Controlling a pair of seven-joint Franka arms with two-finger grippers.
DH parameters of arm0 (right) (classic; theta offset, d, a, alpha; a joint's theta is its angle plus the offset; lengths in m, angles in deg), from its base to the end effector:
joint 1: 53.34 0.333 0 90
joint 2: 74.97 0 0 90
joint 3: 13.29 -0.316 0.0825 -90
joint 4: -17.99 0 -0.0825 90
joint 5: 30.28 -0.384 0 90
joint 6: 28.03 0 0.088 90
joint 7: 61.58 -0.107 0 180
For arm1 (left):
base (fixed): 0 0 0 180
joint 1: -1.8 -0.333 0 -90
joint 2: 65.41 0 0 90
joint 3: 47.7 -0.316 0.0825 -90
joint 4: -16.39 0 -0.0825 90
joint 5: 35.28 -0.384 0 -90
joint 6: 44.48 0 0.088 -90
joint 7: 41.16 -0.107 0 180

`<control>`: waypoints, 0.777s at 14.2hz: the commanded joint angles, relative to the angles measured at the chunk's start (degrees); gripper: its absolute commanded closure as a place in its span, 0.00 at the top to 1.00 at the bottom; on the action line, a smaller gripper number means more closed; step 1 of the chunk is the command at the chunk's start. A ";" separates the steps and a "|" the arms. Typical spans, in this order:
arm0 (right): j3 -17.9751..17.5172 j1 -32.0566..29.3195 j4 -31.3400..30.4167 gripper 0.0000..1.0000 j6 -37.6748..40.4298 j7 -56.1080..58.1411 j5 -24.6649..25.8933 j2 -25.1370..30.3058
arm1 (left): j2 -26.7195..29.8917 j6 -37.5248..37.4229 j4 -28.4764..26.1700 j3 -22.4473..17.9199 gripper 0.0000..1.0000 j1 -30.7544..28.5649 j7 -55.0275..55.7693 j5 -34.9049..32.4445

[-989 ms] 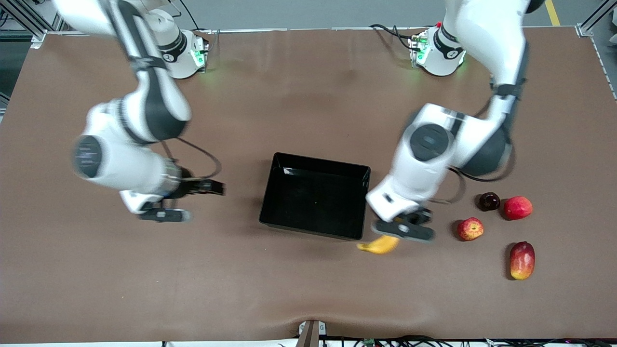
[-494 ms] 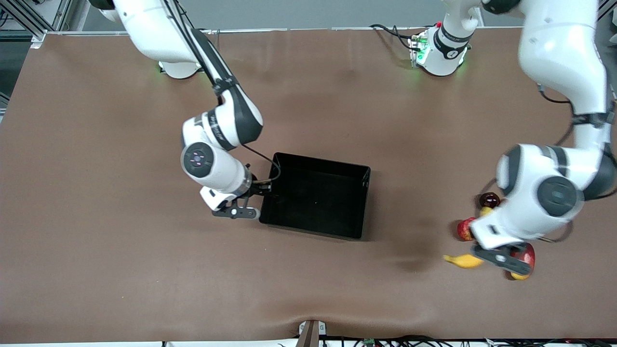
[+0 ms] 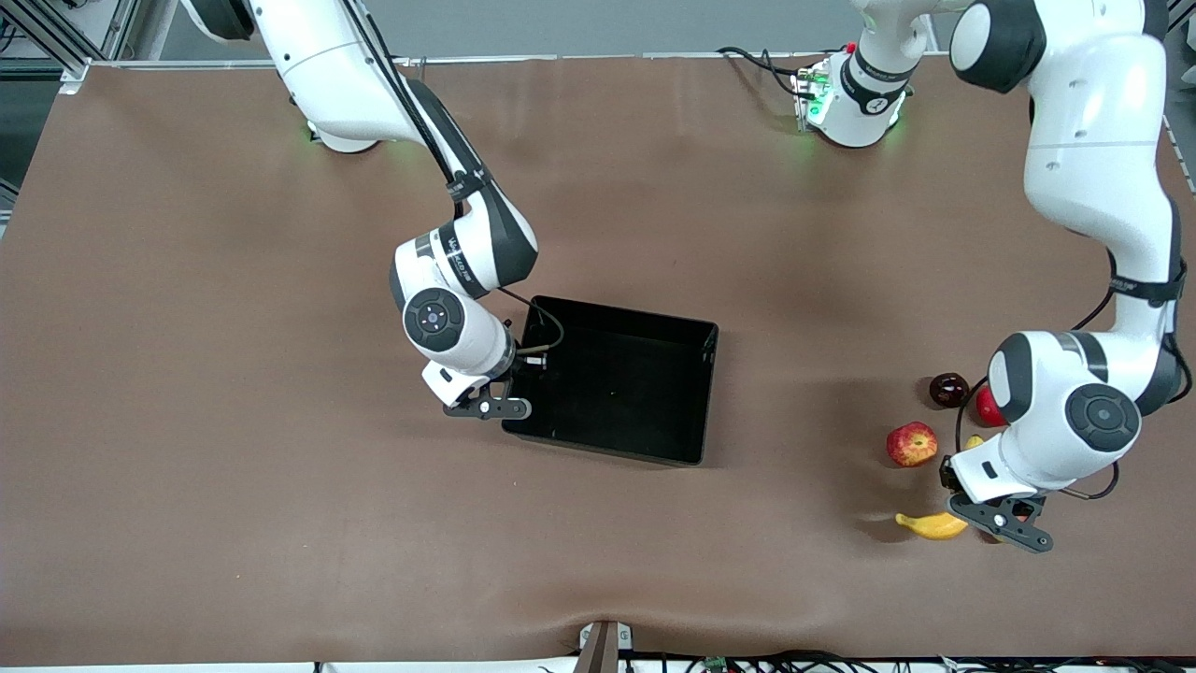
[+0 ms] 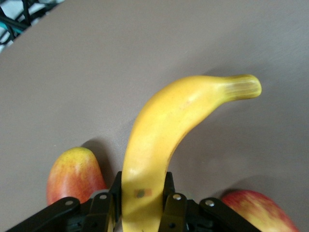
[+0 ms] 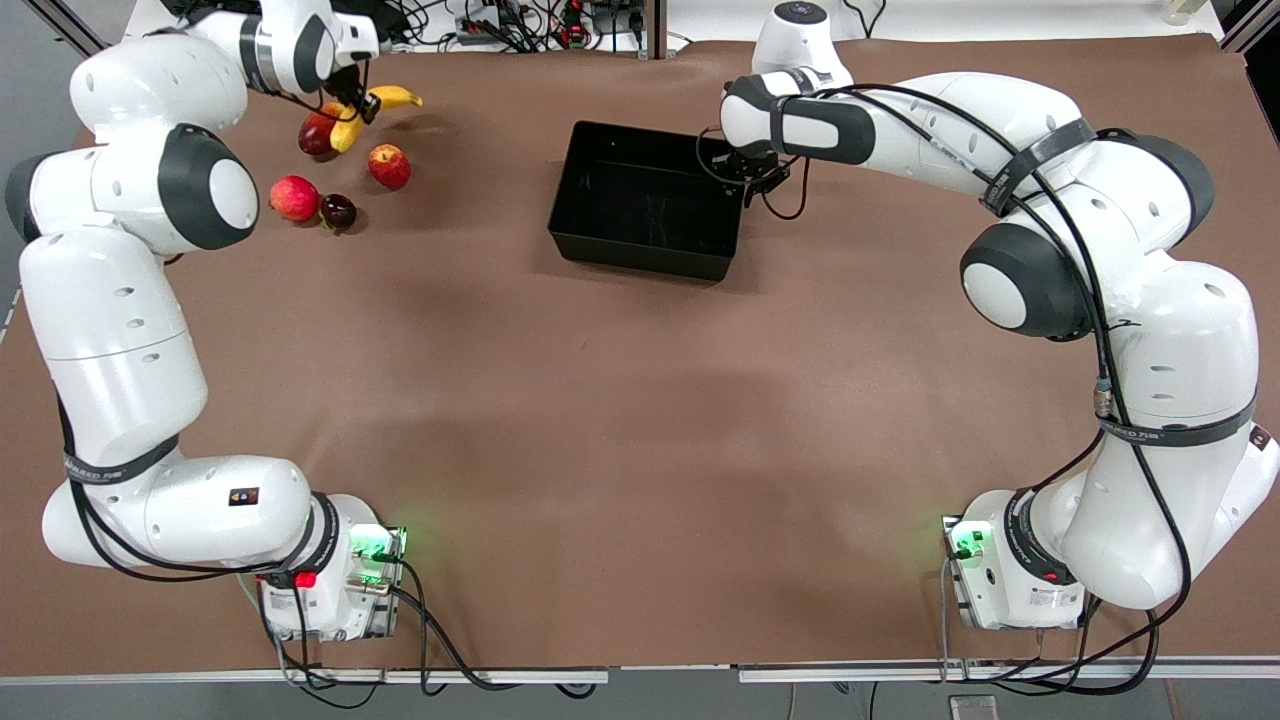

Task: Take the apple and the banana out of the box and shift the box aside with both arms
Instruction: 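Carry the banana beside the fruits while the right gripper reaches the tray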

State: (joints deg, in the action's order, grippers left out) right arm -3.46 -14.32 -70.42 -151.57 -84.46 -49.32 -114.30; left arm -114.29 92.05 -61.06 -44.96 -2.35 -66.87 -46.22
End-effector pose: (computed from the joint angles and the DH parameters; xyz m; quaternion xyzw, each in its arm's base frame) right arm 0.5956 0.3681 0.2481 -0.9960 0.0237 0.0613 0.0598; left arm 0.7557 0.0291 0.2285 -0.9596 0.2611 -0.0742 0.0738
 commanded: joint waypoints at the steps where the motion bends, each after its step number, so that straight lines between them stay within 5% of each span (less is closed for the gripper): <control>1: 0.63 0.80 0.69 0.00 -0.13 -1.11 0.93 -0.40 | -1.56 1.54 0.73 0.52 0.00 -0.86 -0.75 -0.22; 4: 0.63 0.02 1.22 0.00 0.75 -0.76 0.93 0.21 | -2.53 1.63 0.55 0.52 0.02 -1.12 -0.48 -0.14; 5: 0.80 -0.16 1.22 0.00 0.84 -0.50 0.93 0.56 | -2.62 1.63 0.55 0.52 0.14 -1.12 0.04 -0.14; 6: 0.89 -0.69 1.22 0.00 0.84 -0.32 0.93 1.00 | -2.70 1.63 0.55 0.52 0.34 -1.12 0.22 -0.05; 8: 0.89 -3.31 1.48 0.00 3.80 0.11 1.02 2.75 | -2.18 1.55 0.37 0.61 1.00 -2.00 0.48 0.13; 11: 0.98 -9.03 3.85 0.00 11.36 4.23 0.93 6.18 | -1.13 1.46 0.46 0.96 1.00 -3.58 0.31 0.66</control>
State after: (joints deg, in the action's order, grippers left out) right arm -1.46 -19.02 -67.07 -145.12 -82.94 -48.98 -112.29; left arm -116.69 93.30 -60.42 -44.84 -4.67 -66.37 -46.13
